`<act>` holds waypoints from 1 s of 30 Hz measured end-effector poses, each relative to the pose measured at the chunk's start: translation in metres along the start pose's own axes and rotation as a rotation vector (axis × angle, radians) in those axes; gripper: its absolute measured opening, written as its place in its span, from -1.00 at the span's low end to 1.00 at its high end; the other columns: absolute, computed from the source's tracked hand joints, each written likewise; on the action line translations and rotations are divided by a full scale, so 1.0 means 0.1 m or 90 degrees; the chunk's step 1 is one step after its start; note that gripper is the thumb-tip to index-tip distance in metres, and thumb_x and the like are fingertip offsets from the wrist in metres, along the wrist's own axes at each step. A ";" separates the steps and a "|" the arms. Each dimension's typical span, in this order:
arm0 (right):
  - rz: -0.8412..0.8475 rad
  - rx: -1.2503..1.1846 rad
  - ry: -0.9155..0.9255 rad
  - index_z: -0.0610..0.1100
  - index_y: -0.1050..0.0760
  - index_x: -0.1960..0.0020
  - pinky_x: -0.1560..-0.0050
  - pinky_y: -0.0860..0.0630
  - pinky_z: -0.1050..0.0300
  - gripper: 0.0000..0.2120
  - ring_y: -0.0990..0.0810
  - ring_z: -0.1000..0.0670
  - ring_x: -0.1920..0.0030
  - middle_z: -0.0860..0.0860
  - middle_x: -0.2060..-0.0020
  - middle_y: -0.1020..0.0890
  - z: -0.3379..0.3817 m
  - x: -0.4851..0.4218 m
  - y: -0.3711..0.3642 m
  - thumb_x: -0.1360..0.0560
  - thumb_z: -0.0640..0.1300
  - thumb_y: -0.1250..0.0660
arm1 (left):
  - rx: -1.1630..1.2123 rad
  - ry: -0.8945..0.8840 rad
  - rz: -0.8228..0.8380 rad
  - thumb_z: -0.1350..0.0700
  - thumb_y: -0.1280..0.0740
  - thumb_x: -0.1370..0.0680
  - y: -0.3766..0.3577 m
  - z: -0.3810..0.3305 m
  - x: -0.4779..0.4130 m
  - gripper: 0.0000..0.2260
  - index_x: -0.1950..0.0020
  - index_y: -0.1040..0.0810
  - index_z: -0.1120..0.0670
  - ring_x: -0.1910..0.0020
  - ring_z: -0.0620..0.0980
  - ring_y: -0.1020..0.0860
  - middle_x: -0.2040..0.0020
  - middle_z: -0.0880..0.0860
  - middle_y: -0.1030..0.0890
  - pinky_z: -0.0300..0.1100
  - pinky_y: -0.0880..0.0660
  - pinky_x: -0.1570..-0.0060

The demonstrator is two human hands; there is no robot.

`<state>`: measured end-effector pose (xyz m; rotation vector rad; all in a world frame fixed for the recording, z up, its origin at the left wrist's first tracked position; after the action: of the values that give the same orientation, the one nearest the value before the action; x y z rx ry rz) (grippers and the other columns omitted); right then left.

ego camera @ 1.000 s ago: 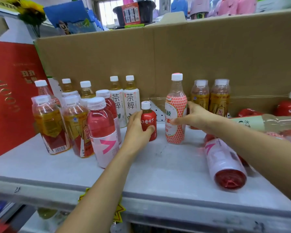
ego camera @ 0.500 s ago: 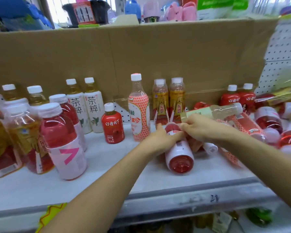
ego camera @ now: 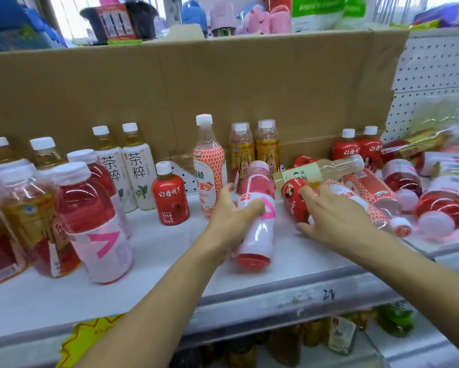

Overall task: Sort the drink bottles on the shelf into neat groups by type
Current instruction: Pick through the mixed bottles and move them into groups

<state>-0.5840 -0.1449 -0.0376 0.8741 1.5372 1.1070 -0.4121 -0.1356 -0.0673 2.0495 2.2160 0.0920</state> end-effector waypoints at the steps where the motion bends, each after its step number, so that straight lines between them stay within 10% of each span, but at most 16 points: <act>1: -0.004 0.037 -0.002 -0.10 -0.21 -0.34 0.21 -0.36 0.07 -0.48 -0.58 -0.18 -0.09 -0.12 -0.15 -0.49 0.03 -0.01 -0.01 -0.52 0.09 -0.32 | 0.022 -0.049 -0.042 0.23 -0.41 -0.50 0.09 -0.06 0.04 -0.30 -0.54 -0.14 -0.04 0.10 0.05 -0.67 -0.07 0.03 -0.56 -0.07 -0.64 0.20; 9: -0.089 0.064 0.028 -0.11 -0.19 -0.29 0.30 -0.31 0.10 -0.67 -0.64 -0.18 0.09 -0.07 0.06 -0.64 0.19 -0.01 0.14 -0.57 -0.09 -0.17 | -0.197 -0.290 -0.245 0.16 -0.59 -0.27 0.78 -0.43 0.19 -0.01 -0.55 -0.09 -0.05 -0.27 -0.04 -0.45 -0.35 0.02 -0.37 -0.40 -0.47 -0.13; 18: -0.133 -0.169 0.098 -0.11 -0.41 -0.01 0.21 -0.41 0.02 -0.77 -0.49 -0.19 0.18 -0.08 0.14 -0.56 0.57 -0.22 0.74 -0.52 0.06 -0.24 | -0.293 -0.236 -0.280 0.10 -0.58 -0.31 1.04 -0.29 0.04 -0.03 -0.55 -0.04 -0.11 -0.39 0.00 -0.31 -0.35 0.02 -0.26 0.10 -0.41 -0.38; 26: -0.071 -0.307 0.183 -0.03 -0.46 -0.03 0.00 -0.55 -0.09 -0.70 -0.57 -0.06 0.04 0.01 0.02 -0.60 0.99 -0.52 0.61 -0.52 0.20 -0.30 | -0.335 -0.239 -0.285 0.07 -0.51 -0.47 1.02 -0.31 0.19 -0.07 -0.61 0.07 -0.01 -0.50 -0.04 -0.20 -0.49 0.05 -0.17 -0.15 -0.21 -0.45; 30: -0.063 -0.345 0.217 -0.04 -0.48 -0.15 0.00 -0.53 -0.10 -0.60 -0.57 -0.05 0.01 0.03 0.00 -0.61 0.87 -0.51 0.54 -0.56 0.26 -0.18 | -0.451 -0.458 -0.432 0.14 -0.48 -0.47 0.76 -0.80 0.68 -0.23 -0.56 -0.13 0.15 -0.44 -0.14 -0.12 -0.47 0.15 -0.22 -0.52 0.04 -0.38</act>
<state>-0.4878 -0.1556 0.0227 0.2460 1.4173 1.5556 -0.3527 -0.0587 0.0182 0.7453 1.8749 0.0489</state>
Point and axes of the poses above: each hand's wrist, its own x-axis away from the middle knuckle, its own y-axis out of the back of the hand, z = x × y, the point moved 10 cm from there along -x, towards the middle knuckle
